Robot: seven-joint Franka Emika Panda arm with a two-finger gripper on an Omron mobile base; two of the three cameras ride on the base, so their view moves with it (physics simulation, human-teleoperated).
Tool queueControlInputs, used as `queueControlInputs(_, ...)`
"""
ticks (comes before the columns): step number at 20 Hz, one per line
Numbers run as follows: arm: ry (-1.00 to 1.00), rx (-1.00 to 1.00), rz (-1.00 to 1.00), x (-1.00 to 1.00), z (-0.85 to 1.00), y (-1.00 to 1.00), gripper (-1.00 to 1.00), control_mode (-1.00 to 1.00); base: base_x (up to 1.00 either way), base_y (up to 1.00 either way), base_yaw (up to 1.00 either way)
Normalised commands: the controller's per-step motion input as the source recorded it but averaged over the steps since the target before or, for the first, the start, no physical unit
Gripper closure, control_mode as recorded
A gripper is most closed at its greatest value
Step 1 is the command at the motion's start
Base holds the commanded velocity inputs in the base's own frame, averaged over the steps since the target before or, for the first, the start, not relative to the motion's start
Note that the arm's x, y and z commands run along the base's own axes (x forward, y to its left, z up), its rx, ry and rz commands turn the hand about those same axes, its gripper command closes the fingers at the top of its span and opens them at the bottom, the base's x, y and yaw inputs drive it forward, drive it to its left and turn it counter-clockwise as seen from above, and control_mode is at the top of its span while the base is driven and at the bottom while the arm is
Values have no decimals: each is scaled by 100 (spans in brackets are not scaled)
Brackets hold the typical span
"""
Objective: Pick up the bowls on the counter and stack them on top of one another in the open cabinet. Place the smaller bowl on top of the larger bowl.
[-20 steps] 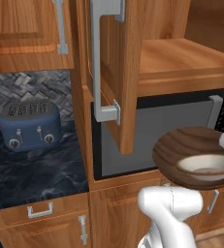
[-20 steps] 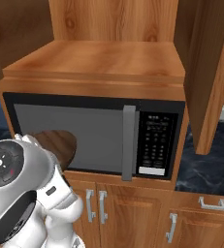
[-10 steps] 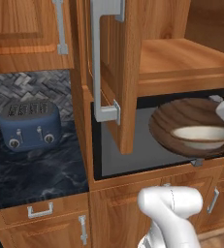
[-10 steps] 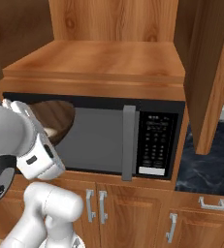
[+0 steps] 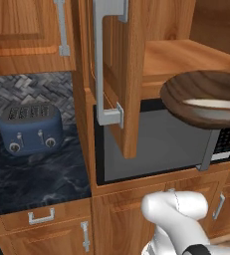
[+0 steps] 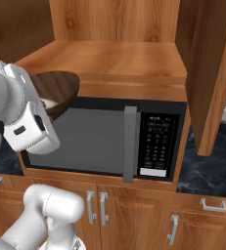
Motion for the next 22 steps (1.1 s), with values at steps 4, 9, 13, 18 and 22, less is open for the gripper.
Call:
queueControlInputs(4,-4,17,-2,0,49,-18,100,-100,0,0,0)
queueControlInputs(9,-6,11,0,-2,21,-10,100,-100,0,0,0)
queueControlInputs(13,0,15,0,0,0,-3,100,-100,0,0,0)
queueControlInputs(18,-1,6,-1,10,0,1,100,-100,0,0,0)
queueControlInputs(22,0,0,-4,46,0,13,100,-100,0,0,0)
